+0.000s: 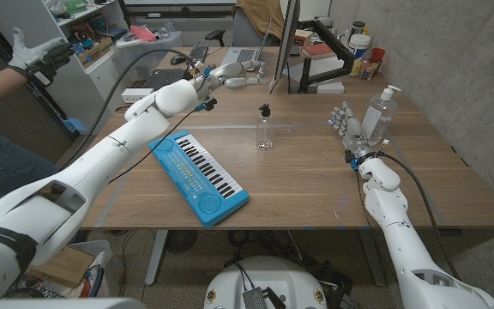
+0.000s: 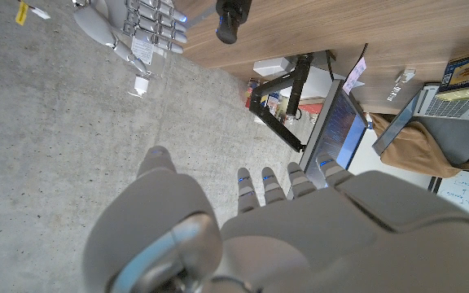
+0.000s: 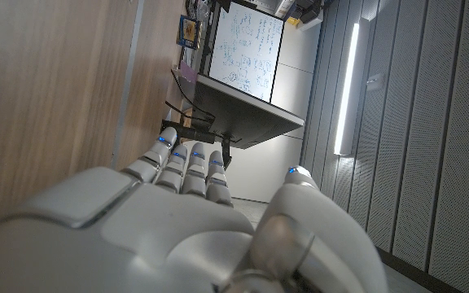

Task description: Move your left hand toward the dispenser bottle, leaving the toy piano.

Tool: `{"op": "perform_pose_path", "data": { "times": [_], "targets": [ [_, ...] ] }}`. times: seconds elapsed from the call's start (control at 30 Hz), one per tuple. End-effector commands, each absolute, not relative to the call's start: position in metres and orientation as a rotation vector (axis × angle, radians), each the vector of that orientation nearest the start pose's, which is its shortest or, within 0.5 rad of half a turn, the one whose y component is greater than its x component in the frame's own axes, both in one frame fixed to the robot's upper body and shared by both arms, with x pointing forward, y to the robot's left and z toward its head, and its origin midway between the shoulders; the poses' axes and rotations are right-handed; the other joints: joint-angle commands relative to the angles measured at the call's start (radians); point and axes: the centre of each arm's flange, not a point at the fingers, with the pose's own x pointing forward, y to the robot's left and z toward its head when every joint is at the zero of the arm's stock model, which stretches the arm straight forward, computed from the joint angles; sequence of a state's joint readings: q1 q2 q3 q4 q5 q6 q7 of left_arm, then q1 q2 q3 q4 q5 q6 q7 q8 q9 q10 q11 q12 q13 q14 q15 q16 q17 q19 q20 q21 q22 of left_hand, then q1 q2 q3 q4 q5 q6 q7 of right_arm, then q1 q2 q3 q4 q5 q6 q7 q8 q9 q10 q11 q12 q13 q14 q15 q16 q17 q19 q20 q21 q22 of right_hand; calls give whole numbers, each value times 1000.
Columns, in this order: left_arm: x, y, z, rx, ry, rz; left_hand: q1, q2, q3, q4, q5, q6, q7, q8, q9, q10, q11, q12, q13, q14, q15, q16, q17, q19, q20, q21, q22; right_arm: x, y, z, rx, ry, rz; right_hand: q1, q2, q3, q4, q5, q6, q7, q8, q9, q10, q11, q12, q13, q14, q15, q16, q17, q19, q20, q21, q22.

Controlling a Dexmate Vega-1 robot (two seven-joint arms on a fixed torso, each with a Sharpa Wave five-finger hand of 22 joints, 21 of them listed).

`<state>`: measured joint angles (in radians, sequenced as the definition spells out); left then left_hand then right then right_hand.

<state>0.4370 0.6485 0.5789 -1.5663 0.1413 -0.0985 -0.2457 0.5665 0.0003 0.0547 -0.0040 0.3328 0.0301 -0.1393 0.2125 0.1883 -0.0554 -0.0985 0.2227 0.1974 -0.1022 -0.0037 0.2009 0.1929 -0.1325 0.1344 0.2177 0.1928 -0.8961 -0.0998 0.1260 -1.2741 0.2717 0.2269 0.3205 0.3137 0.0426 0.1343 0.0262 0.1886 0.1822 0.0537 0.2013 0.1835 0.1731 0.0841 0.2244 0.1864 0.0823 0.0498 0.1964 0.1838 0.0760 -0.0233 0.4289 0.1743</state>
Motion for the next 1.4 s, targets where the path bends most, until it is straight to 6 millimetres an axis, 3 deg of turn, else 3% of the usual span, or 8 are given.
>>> {"op": "perform_pose_path", "data": {
  "times": [0.03,1.4],
  "targets": [
    [594,163,177,1202,-855,-336,13,2,-4,-3,-3,16,-2,11,4,9,-7,6,6,3,-1,4,6,2,11,4,4,648,-306,-35,129,-662,168,2,10,-1,-3,2,10,-4,-5,6,5,5,-3,3,10,0,-1,2,11,2,-2,4],
    [602,135,182,1353,-835,-389,16,4,-10,-2,-3,29,-9,9,4,19,-9,8,6,11,-6,5,7,2,21,4,4,647,-305,-37,129,-664,170,0,12,-4,-5,2,12,-4,-5,6,6,4,-4,3,11,1,-3,2,16,4,-15,5]
  ]
}}
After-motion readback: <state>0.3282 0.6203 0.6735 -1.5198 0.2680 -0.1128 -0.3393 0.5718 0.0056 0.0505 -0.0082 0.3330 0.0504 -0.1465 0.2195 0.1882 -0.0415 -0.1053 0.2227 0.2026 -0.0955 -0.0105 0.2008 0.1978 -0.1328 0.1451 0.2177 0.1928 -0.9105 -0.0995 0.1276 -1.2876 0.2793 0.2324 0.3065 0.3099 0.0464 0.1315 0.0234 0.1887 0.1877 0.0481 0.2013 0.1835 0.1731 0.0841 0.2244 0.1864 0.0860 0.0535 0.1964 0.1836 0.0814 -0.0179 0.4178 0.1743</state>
